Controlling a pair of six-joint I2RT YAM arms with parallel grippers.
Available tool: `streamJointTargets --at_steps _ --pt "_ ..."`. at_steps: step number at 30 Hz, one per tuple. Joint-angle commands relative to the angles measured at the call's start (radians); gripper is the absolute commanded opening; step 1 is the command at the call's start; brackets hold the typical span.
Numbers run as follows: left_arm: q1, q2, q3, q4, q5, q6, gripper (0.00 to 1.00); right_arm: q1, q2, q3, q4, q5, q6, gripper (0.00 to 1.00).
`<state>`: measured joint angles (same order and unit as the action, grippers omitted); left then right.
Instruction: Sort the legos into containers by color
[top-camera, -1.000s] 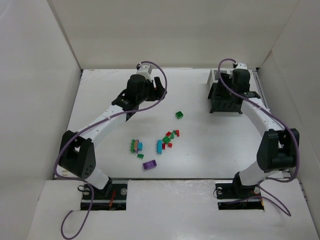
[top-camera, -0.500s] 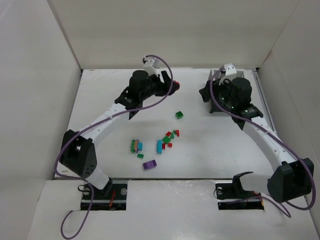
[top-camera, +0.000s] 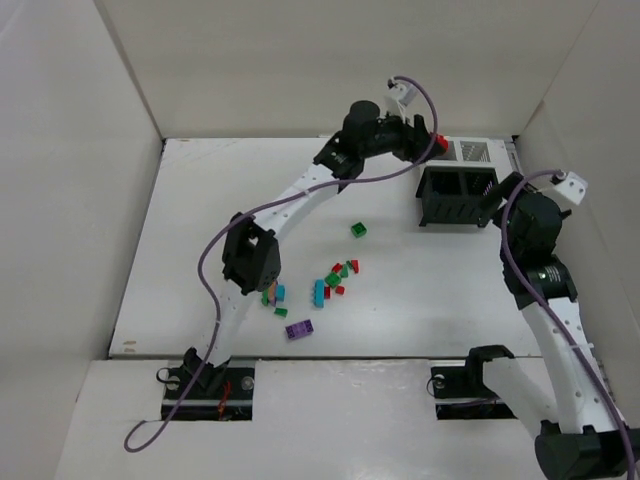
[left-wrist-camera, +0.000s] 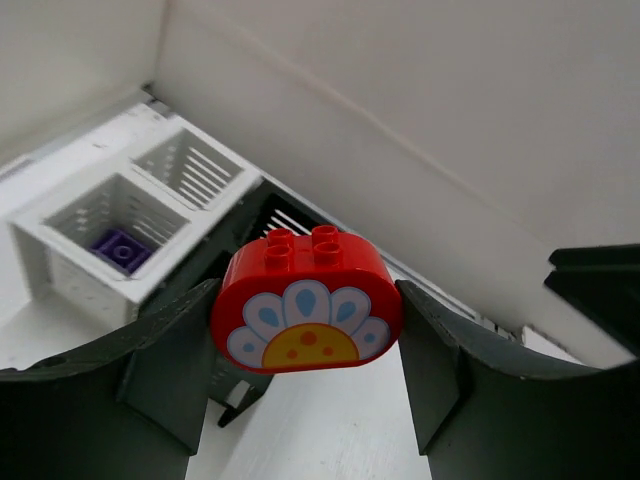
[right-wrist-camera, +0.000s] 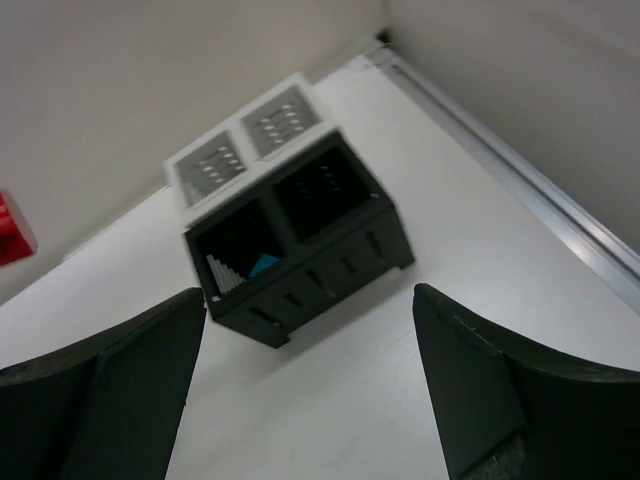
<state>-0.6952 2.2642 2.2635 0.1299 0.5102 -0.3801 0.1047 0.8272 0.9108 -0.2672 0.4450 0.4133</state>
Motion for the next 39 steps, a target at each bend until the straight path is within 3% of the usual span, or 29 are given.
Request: streamJointTargets --at_steps 1,2,6,9,14,17,21,23,24,27,30,34,39 --pt "-0.006 0.055 0.059 0.158 0.125 -0.029 0.28 -0.022 -0.039 0.034 -0.206 0.274 0.159 0.89" --pt "-0.015 0.075 0.059 0.297 0.149 -0.081 0.28 -0.022 -0.062 0.034 -0.236 0.290 0.159 0.90" --pt "-0.058 0.217 0.209 0.456 0.072 -0.138 0.28 -0.022 -0.128 0.034 -0.297 0.285 0.215 0.90" --pt "-0.098 0.291 0.235 0.630 0.039 -0.161 0.28 -0.022 -0.201 0.023 -0.297 0.252 0.240 0.90" --pt "-0.177 0.343 0.226 0.720 -0.160 -0.077 0.30 -0.022 -0.307 -0.006 -0.320 0.206 0.249 0.90" --pt "-0.216 0.365 0.275 0.679 -0.211 -0.040 0.30 -0.022 -0.327 -0.006 -0.329 0.205 0.222 0.90" --pt "-0.225 0.310 0.168 0.656 -0.229 -0.089 0.20 -0.022 -0.275 -0.006 -0.320 0.179 0.194 0.92" --pt "-0.225 0.201 0.067 0.652 -0.214 -0.068 0.16 -0.022 -0.218 0.011 -0.297 0.152 0.164 0.92" --pt "-0.225 0.160 -0.058 0.663 -0.185 -0.043 0.16 -0.022 -0.198 0.034 -0.297 0.123 0.163 0.92" --pt "-0.225 0.035 -0.220 0.627 -0.119 0.100 0.16 -0.031 -0.131 0.089 -0.288 0.058 0.147 0.92" --pt "-0.225 -0.038 -0.289 0.521 -0.105 0.216 0.13 -0.031 -0.082 0.178 -0.288 0.011 0.101 0.93" --pt "-0.225 -0.113 -0.409 0.499 -0.047 0.346 0.11 -0.031 0.002 0.264 -0.323 -0.136 0.024 0.96" --pt "-0.225 -0.158 -0.432 0.438 0.031 0.498 0.11 -0.031 0.125 0.332 -0.363 -0.254 -0.054 0.99"
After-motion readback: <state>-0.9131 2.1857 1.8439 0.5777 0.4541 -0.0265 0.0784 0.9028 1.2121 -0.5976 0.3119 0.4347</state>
